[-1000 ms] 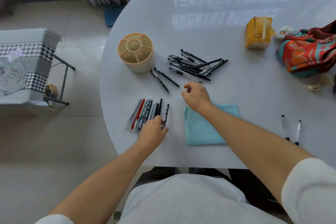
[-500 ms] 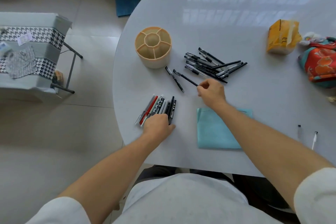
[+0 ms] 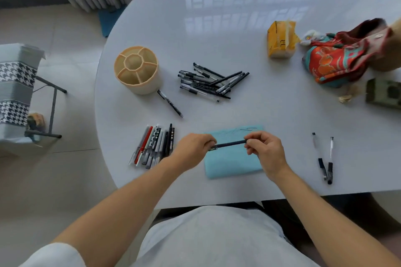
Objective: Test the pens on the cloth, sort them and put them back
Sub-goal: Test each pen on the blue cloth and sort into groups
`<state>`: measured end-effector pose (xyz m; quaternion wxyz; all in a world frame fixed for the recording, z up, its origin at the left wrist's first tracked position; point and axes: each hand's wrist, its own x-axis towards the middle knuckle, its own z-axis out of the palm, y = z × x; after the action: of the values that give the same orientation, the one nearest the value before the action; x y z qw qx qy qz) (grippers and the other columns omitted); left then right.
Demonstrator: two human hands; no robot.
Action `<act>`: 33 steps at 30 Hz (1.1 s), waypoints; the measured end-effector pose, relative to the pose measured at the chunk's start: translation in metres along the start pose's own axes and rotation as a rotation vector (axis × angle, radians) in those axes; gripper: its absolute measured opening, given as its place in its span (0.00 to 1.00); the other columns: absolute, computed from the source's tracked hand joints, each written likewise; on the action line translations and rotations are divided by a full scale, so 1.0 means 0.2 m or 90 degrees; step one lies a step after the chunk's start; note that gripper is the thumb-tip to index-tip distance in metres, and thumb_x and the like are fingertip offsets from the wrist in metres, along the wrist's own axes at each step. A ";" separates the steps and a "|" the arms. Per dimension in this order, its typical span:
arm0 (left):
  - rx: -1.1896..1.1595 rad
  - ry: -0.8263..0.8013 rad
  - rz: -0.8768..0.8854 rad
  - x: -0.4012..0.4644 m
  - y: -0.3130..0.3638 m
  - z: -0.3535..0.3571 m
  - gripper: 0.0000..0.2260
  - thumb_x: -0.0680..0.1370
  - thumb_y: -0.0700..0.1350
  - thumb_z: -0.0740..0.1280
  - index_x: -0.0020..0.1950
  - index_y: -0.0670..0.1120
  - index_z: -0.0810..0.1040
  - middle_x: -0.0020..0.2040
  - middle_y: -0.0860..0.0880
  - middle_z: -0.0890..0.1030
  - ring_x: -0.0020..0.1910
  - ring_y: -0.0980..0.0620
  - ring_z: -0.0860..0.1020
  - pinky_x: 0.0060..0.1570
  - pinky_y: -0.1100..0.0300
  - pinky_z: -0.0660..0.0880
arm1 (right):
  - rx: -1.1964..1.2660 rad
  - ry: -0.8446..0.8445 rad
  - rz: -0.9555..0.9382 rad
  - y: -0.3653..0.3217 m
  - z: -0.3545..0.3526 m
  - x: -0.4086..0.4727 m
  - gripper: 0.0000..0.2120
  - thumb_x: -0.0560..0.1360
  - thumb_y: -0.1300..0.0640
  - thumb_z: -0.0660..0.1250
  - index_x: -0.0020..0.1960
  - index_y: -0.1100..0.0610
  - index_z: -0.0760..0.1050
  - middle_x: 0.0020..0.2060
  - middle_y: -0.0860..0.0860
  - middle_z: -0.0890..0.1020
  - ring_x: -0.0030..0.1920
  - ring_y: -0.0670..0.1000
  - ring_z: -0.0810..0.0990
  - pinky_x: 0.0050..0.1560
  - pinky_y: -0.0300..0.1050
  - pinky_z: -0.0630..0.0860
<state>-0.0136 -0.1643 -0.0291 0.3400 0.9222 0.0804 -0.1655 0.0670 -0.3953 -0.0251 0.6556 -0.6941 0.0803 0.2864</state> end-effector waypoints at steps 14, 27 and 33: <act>-0.222 -0.127 -0.103 -0.10 0.14 0.16 0.14 0.83 0.54 0.59 0.44 0.56 0.81 0.34 0.60 0.81 0.28 0.61 0.71 0.28 0.69 0.67 | 0.096 -0.018 0.071 0.06 -0.11 -0.02 0.07 0.69 0.60 0.70 0.44 0.59 0.85 0.33 0.58 0.80 0.33 0.52 0.77 0.38 0.43 0.77; 0.038 0.011 0.013 -0.02 0.23 0.18 0.09 0.83 0.49 0.62 0.52 0.47 0.81 0.44 0.49 0.84 0.42 0.47 0.79 0.42 0.55 0.71 | 0.170 0.030 0.154 0.09 -0.01 -0.01 0.09 0.79 0.60 0.68 0.44 0.63 0.82 0.33 0.58 0.83 0.28 0.50 0.77 0.30 0.41 0.76; 0.072 0.049 -0.017 -0.10 0.01 0.15 0.09 0.83 0.50 0.63 0.52 0.48 0.81 0.49 0.53 0.84 0.48 0.49 0.81 0.48 0.52 0.76 | 0.022 0.093 0.063 0.07 -0.07 0.09 0.05 0.80 0.62 0.68 0.48 0.59 0.82 0.35 0.54 0.86 0.33 0.51 0.84 0.38 0.42 0.83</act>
<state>-0.0386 -0.1864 -0.0428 0.2821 0.9445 0.0962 -0.1383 0.0788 -0.4066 -0.0460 0.6447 -0.6971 0.1667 0.2658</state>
